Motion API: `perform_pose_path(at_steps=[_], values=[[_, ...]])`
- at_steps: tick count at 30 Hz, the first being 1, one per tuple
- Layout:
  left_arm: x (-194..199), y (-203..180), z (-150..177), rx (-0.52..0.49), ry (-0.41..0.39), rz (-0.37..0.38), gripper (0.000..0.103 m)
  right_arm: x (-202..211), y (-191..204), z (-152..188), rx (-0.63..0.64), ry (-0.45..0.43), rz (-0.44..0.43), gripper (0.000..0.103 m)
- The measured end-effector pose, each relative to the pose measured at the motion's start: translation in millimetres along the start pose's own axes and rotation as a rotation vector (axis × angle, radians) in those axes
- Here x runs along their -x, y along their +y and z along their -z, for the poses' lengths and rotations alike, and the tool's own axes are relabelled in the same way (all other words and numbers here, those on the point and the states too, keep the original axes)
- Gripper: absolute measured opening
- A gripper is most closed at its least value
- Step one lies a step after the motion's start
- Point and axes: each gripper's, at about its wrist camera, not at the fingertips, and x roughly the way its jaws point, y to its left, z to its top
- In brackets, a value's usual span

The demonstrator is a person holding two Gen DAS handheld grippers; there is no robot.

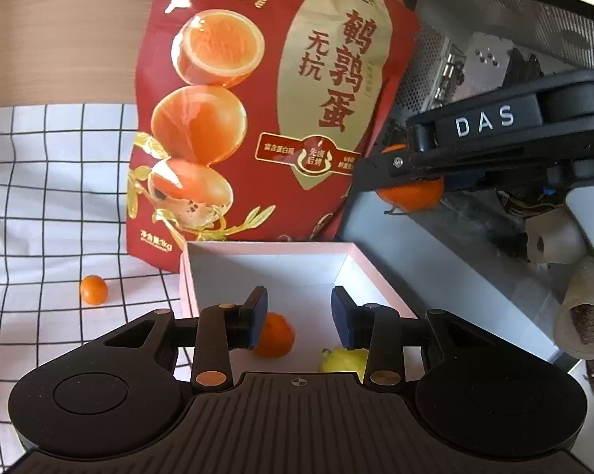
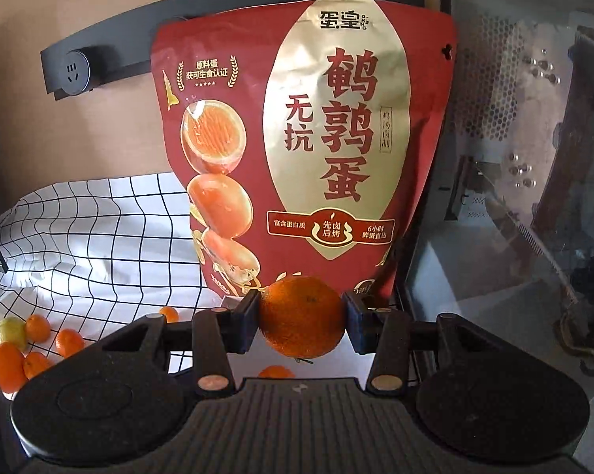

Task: Organize fruits
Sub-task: 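Lower both mandarins into the pink box and open both tools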

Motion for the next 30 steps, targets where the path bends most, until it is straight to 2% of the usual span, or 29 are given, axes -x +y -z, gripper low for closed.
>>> perform_pose_path(at_steps=[5, 11, 16, 18, 20, 23, 27, 30], values=[[1, 11, 6, 0.024, -0.004, -0.013, 0.040, -9, 0, 4, 0.004, 0.006, 0.007, 0.044], [2, 25, 14, 0.069, -0.010, -0.016, 0.040, -49, -8, 19, -0.053, 0.099, 0.000, 0.044], [11, 38, 18, 0.078, -0.023, -0.047, 0.040, -70, -13, 28, -0.081, 0.127, 0.001, 0.045], [17, 46, 20, 0.081, -0.035, -0.069, 0.040, -71, -14, 29, -0.086, 0.123, -0.015, 0.046], [26, 56, 23, 0.086, -0.051, -0.092, 0.040, -66, -13, 28, -0.085, 0.100, -0.025, 0.053], [42, 75, 30, 0.105, -0.085, -0.120, 0.040, -54, -8, 29, -0.076, 0.069, -0.062, 0.053], [65, 106, 41, 0.159, -0.146, -0.149, 0.040, -37, 1, 29, -0.045, 0.037, -0.125, 0.054], [71, 132, 47, 0.219, -0.171, -0.169, 0.040, -30, 8, 30, -0.008, 0.016, -0.153, 0.058]])
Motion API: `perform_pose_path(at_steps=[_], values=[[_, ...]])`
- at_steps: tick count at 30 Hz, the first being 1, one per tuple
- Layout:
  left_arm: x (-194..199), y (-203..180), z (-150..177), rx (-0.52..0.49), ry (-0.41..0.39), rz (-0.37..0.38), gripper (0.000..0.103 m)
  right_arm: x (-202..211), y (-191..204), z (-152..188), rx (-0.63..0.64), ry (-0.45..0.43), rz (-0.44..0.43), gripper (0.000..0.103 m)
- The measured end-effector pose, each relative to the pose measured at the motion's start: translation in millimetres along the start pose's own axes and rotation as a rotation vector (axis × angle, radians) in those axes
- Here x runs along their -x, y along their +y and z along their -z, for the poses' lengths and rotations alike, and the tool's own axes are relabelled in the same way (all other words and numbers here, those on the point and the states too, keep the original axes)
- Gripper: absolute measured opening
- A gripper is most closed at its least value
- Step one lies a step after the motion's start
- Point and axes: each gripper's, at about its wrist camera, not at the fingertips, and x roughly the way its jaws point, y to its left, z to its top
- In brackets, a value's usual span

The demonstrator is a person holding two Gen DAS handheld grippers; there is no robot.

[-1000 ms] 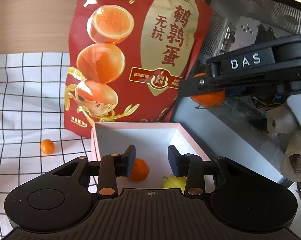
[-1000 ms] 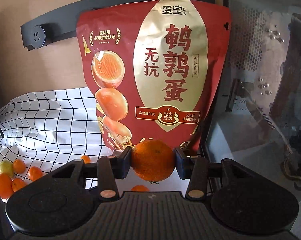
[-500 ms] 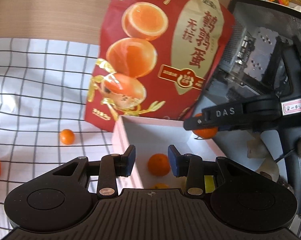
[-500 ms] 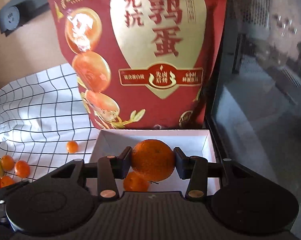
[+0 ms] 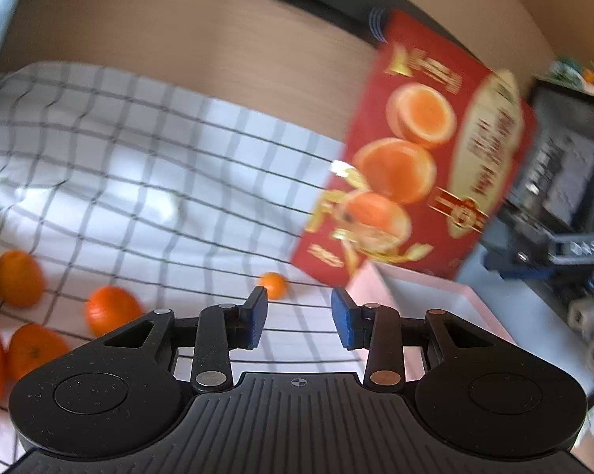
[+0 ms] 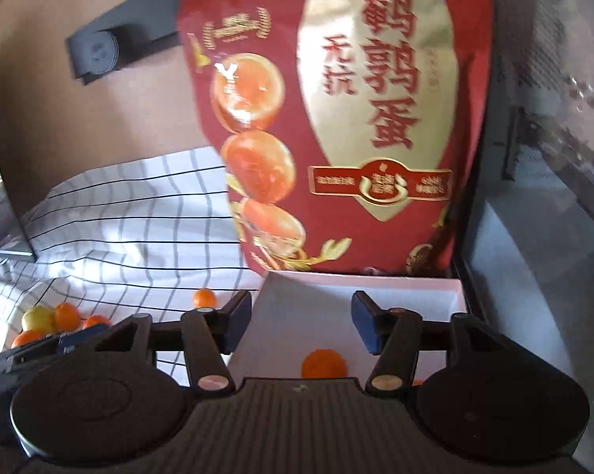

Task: Organize fruits
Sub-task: 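Lower both mandarins into the pink box and open both tools, then move both tools back to the fruit row and grasp a small mandarin with the right tool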

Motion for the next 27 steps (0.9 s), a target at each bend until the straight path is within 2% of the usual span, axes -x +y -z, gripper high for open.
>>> perform_pose_path(at_steps=[5, 9, 11, 14, 16, 19, 21, 23, 25, 27], values=[[-6, 37, -3, 0.119, -0.012, -0.055, 0.040, -21, 31, -2, 0.054, 0.052, -0.054, 0.058], [24, 58, -12, 0.168, -0.097, -0.056, 0.040, -55, 72, -12, 0.097, 0.108, -0.099, 0.058], [41, 67, -20, 0.151, -0.131, -0.076, 0.040, -75, 93, -17, 0.107, 0.147, -0.114, 0.058], [70, 85, -25, 0.111, -0.199, -0.163, 0.040, -103, 123, -16, 0.127, 0.185, -0.114, 0.058], [86, 100, -22, 0.129, -0.241, -0.203, 0.040, -118, 138, -13, 0.154, 0.196, -0.084, 0.058], [101, 123, -14, 0.193, -0.291, -0.217, 0.040, -143, 147, -17, 0.175, 0.203, -0.002, 0.058], [104, 135, -9, 0.228, -0.280, -0.217, 0.040, -163, 141, -23, 0.136, 0.232, 0.047, 0.057], [106, 140, -11, 0.267, -0.260, -0.211, 0.040, -182, 133, -27, 0.100, 0.275, 0.076, 0.052], [110, 134, -12, 0.247, -0.287, -0.198, 0.040, -196, 129, -25, 0.092, 0.302, 0.120, 0.050], [112, 124, -12, 0.205, -0.295, -0.183, 0.040, -198, 132, -24, 0.102, 0.279, 0.126, 0.050]])
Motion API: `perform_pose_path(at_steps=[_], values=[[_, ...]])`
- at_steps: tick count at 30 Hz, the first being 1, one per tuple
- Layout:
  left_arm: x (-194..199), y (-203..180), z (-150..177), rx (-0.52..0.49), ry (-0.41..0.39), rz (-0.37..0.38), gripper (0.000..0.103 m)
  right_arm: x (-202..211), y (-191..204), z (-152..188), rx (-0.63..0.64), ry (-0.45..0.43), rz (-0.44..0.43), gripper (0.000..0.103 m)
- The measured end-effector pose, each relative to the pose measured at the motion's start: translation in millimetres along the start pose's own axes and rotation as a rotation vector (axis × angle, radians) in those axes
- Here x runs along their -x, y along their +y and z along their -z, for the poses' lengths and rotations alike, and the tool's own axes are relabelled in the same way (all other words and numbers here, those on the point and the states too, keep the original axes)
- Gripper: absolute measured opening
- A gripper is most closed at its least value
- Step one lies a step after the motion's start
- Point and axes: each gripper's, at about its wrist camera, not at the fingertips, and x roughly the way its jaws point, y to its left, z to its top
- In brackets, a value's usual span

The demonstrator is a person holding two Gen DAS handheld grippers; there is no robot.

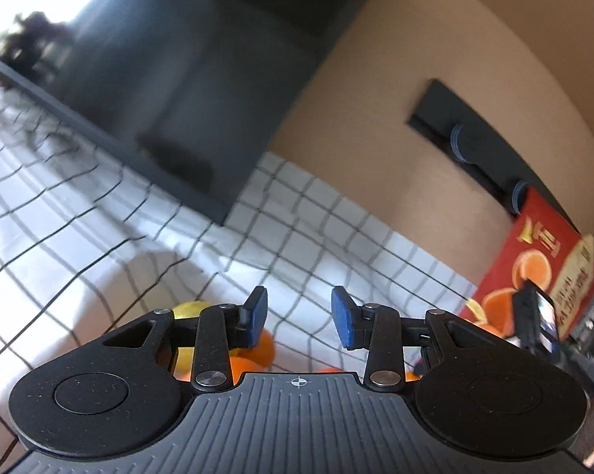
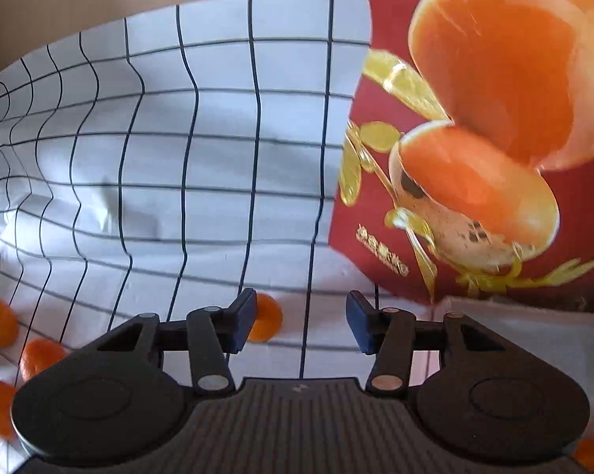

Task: Organize fruits
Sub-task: 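Move both tools back to the fruit row and grasp a small mandarin with the right tool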

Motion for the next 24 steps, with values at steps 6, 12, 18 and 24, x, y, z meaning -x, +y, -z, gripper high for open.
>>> perform_pose_path(at_steps=[6, 12, 18, 24], values=[[-5, -13, 10, -0.058, 0.035, 0.033, 0.040, -4, 28, 2, 0.028, 0.030, -0.045, 0.043], [-9, -11, 14, -0.066, 0.053, 0.032, 0.040, -16, 39, 6, 0.022, 0.039, -0.046, 0.025], [-17, -19, 23, -0.139, 0.089, 0.045, 0.040, 26, 38, 36, 0.056, 0.003, -0.140, 0.025], [-27, -42, 44, -0.284, 0.141, 0.038, 0.040, 97, 12, 112, 0.166, 0.010, -0.345, 0.025]])
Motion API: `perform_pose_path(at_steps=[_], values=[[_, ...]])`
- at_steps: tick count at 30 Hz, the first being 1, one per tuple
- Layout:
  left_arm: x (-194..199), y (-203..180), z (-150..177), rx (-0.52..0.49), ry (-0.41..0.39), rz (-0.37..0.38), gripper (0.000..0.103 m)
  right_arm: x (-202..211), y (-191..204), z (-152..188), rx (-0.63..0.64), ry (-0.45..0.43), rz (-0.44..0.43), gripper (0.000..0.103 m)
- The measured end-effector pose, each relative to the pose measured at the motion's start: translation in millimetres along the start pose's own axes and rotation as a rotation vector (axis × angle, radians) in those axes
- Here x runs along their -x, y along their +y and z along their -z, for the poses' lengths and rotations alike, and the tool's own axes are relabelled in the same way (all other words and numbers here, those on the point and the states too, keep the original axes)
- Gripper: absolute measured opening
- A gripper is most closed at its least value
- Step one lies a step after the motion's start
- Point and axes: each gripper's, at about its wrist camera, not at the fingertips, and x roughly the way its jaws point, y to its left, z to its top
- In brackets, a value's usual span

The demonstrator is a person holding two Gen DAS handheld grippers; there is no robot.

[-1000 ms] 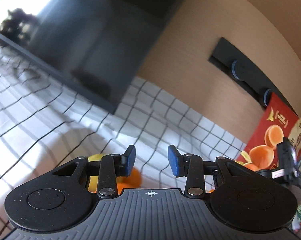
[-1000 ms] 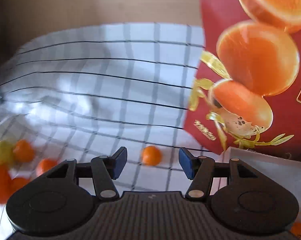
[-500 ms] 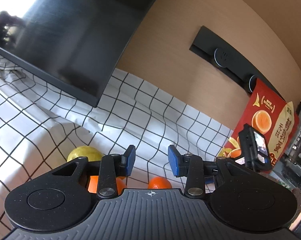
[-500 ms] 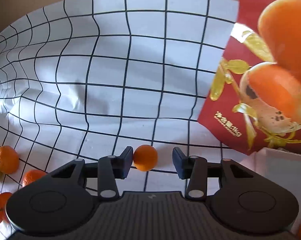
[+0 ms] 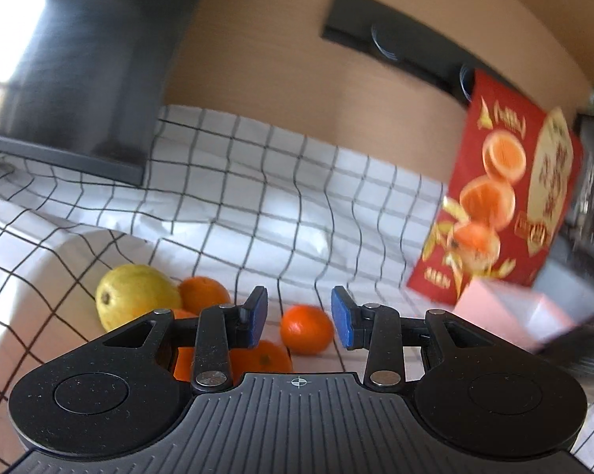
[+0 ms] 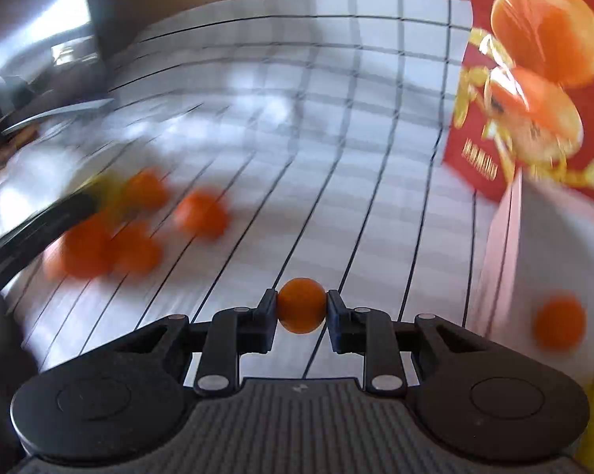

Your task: Organize fruits

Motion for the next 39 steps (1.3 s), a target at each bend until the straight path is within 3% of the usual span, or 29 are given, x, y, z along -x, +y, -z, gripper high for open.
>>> perform_pose_path(at_steps=[2, 5, 11, 19, 21, 24, 26, 28, 32, 33, 37, 39], values=[[-2, -11, 6, -0.048, 0.016, -0.037, 0.040, 26, -5, 31, 0.016, -0.007, -0.051, 0.025], [-3, -29, 14, -0.130, 0.042, -0.095, 0.040, 55, -14, 75, 0.047, -0.033, -0.050, 0.025], [-11, -44, 14, -0.193, 0.131, -0.154, 0.041, 80, -48, 136, 0.097, -0.109, 0.124, 0.025], [-29, -44, 9, -0.161, 0.184, -0.237, 0.040, 85, -93, 166, 0.019, -0.186, 0.119, 0.026], [-32, -48, 9, -0.174, 0.176, -0.265, 0.040, 84, -93, 170, 0.020, -0.211, 0.122, 0.029], [-34, -46, 6, -0.157, 0.177, -0.277, 0.039, 81, -90, 175, 0.033, -0.249, 0.124, 0.045], [-35, -45, 6, -0.143, 0.180, -0.277, 0.038, 80, -84, 175, 0.046, -0.261, 0.140, 0.048], [-36, -45, 6, -0.117, 0.201, -0.230, 0.036, 84, -82, 176, 0.055, -0.287, 0.144, 0.056], [-27, -34, 7, 0.095, 0.260, 0.052, 0.040, 87, -84, 178, 0.047, -0.310, 0.136, 0.064], [-23, -34, 8, 0.104, 0.239, 0.056, 0.041, 87, -85, 178, 0.038, -0.309, 0.134, 0.064], [-12, -43, 6, -0.014, 0.128, -0.097, 0.038, 85, -91, 176, 0.000, -0.294, 0.133, 0.067], [-7, -41, 5, -0.009, 0.091, -0.104, 0.038, 84, -92, 176, -0.005, -0.288, 0.131, 0.067]])
